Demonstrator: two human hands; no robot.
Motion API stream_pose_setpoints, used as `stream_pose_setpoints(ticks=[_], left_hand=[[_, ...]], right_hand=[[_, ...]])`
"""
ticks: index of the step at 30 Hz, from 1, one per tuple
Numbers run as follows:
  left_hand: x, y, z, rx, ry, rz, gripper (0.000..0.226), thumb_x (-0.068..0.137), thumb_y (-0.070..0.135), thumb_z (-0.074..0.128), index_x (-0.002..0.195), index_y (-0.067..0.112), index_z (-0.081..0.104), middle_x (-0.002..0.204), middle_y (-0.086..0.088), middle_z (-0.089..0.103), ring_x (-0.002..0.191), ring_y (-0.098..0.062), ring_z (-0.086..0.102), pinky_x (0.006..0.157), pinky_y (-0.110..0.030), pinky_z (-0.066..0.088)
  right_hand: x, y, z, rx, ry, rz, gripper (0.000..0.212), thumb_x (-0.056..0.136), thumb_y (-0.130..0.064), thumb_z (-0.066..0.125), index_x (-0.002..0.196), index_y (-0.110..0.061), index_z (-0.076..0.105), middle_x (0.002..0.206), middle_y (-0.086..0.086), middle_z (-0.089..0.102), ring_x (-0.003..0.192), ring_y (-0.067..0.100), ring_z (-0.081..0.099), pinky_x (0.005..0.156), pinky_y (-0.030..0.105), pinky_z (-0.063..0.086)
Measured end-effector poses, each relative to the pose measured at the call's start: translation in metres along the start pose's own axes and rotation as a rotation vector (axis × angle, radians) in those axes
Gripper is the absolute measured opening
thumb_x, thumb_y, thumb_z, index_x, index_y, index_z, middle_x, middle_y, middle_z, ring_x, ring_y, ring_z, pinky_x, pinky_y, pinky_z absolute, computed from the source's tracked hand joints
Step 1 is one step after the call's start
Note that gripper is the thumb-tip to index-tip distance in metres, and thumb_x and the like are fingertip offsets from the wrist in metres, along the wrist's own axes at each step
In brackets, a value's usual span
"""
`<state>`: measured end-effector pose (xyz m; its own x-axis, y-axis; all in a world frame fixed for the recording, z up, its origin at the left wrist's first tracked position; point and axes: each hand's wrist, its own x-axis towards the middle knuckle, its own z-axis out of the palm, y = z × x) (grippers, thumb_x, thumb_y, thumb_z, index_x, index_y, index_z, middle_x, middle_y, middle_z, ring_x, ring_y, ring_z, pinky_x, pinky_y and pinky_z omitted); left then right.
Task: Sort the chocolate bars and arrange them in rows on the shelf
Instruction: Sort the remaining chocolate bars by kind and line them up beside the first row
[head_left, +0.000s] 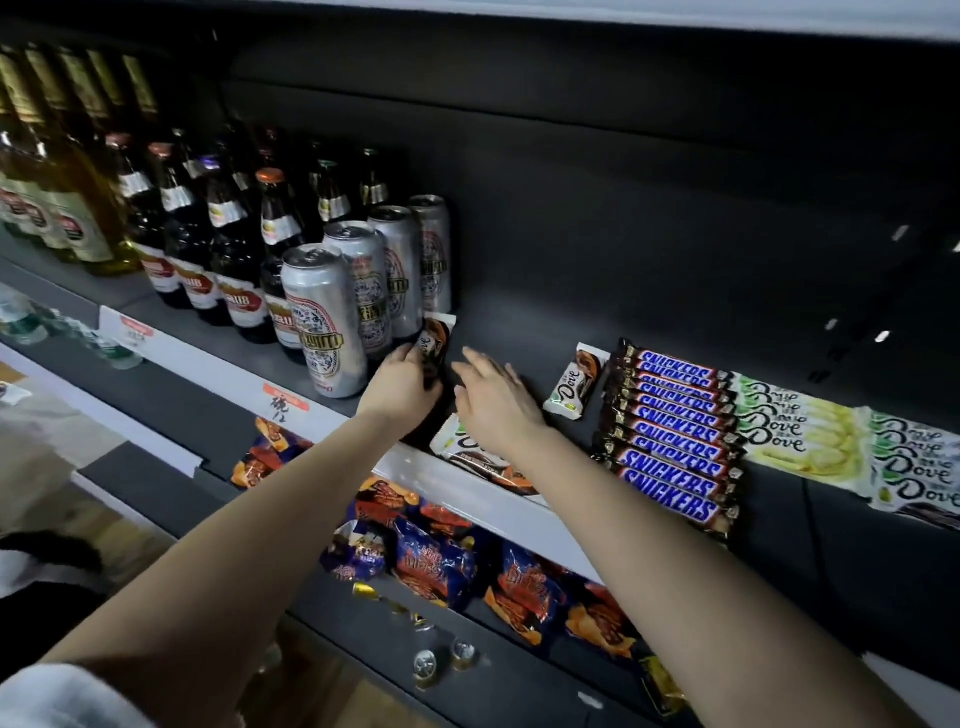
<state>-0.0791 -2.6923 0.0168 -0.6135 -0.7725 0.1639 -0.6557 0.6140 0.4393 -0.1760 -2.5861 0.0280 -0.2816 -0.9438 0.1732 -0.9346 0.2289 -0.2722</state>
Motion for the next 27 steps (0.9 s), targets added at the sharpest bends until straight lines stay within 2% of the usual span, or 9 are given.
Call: stream_pose_setpoints(ticks=[4, 8, 10, 15, 18, 22, 25, 27], left_hand=[[0.012, -0.001, 0.007, 0.017, 0.003, -0.019, 0.057, 0.087, 0.025, 0.059, 0.134, -0.002, 0.042, 0.126, -0.025, 0.052, 0.116, -0.041, 0.047, 0.099, -0.039, 0.037], [0.016, -0.001, 0.007, 0.005, 0.048, 0.001, 0.037, 0.082, 0.022, 0.061, 0.111, 0.000, 0.056, 0.107, -0.024, 0.063, 0.101, -0.041, 0.055, 0.088, -0.038, 0.042], [0.016, 0.000, 0.005, -0.023, 0.049, 0.026, 0.033, 0.078, 0.017, 0.061, 0.107, 0.001, 0.057, 0.104, -0.024, 0.064, 0.099, -0.040, 0.057, 0.087, -0.036, 0.041], [0.010, 0.002, 0.000, -0.078, -0.010, 0.206, 0.050, 0.074, 0.008, 0.063, 0.122, -0.002, 0.055, 0.119, -0.022, 0.061, 0.115, -0.035, 0.053, 0.096, -0.029, 0.034], [0.008, 0.001, -0.001, -0.102, -0.022, 0.314, 0.054, 0.077, 0.000, 0.055, 0.131, 0.003, 0.051, 0.132, -0.017, 0.054, 0.124, -0.033, 0.046, 0.104, -0.025, 0.027], [0.004, 0.002, -0.001, -0.173, -0.061, 0.366, 0.062, 0.079, -0.011, 0.046, 0.138, 0.008, 0.042, 0.134, -0.013, 0.051, 0.129, -0.027, 0.038, 0.105, -0.020, 0.024], [0.005, 0.003, 0.000, -0.143, -0.063, 0.390, 0.068, 0.075, -0.015, 0.046, 0.139, 0.008, 0.040, 0.136, -0.011, 0.050, 0.131, -0.026, 0.035, 0.107, -0.021, 0.023], [0.006, 0.002, 0.003, -0.100, -0.040, 0.403, 0.064, 0.078, -0.011, 0.050, 0.138, 0.007, 0.041, 0.136, -0.010, 0.049, 0.131, -0.026, 0.035, 0.108, -0.023, 0.022]], right_hand=[[0.004, 0.013, -0.007, -0.058, 0.029, 0.008, 0.042, 0.100, -0.023, 0.031, 0.141, -0.013, 0.035, 0.155, 0.002, 0.019, 0.142, 0.018, 0.018, 0.117, 0.039, 0.007], [0.007, 0.020, -0.012, -0.084, 0.056, 0.052, 0.042, 0.100, -0.024, 0.032, 0.141, -0.014, 0.035, 0.155, 0.002, 0.021, 0.141, 0.018, 0.019, 0.117, 0.038, 0.008], [0.005, 0.018, -0.008, -0.102, 0.033, 0.058, 0.043, 0.100, -0.024, 0.032, 0.142, -0.014, 0.034, 0.155, 0.002, 0.020, 0.142, 0.018, 0.018, 0.117, 0.038, 0.007], [0.004, 0.017, -0.004, -0.130, 0.028, 0.045, 0.046, 0.098, -0.024, 0.036, 0.143, -0.012, 0.031, 0.155, 0.001, 0.019, 0.142, 0.017, 0.016, 0.116, 0.037, 0.007], [0.009, 0.021, -0.005, -0.162, 0.013, 0.062, 0.048, 0.096, -0.020, 0.039, 0.143, -0.013, 0.030, 0.156, 0.000, 0.017, 0.143, 0.017, 0.013, 0.115, 0.033, 0.005], [0.013, 0.029, -0.004, -0.199, -0.021, 0.107, 0.053, 0.096, -0.014, 0.040, 0.146, -0.018, 0.023, 0.154, -0.001, 0.021, 0.143, 0.017, 0.012, 0.117, 0.039, 0.004], [0.014, 0.033, -0.004, -0.285, -0.001, 0.076, 0.054, 0.097, -0.015, 0.042, 0.147, -0.016, 0.021, 0.149, 0.003, 0.030, 0.140, 0.019, 0.021, 0.117, 0.041, 0.006], [0.013, 0.034, -0.003, -0.372, 0.010, 0.034, 0.058, 0.096, -0.010, 0.044, 0.147, -0.013, 0.018, 0.145, 0.007, 0.032, 0.136, 0.024, 0.028, 0.118, 0.041, 0.008]])
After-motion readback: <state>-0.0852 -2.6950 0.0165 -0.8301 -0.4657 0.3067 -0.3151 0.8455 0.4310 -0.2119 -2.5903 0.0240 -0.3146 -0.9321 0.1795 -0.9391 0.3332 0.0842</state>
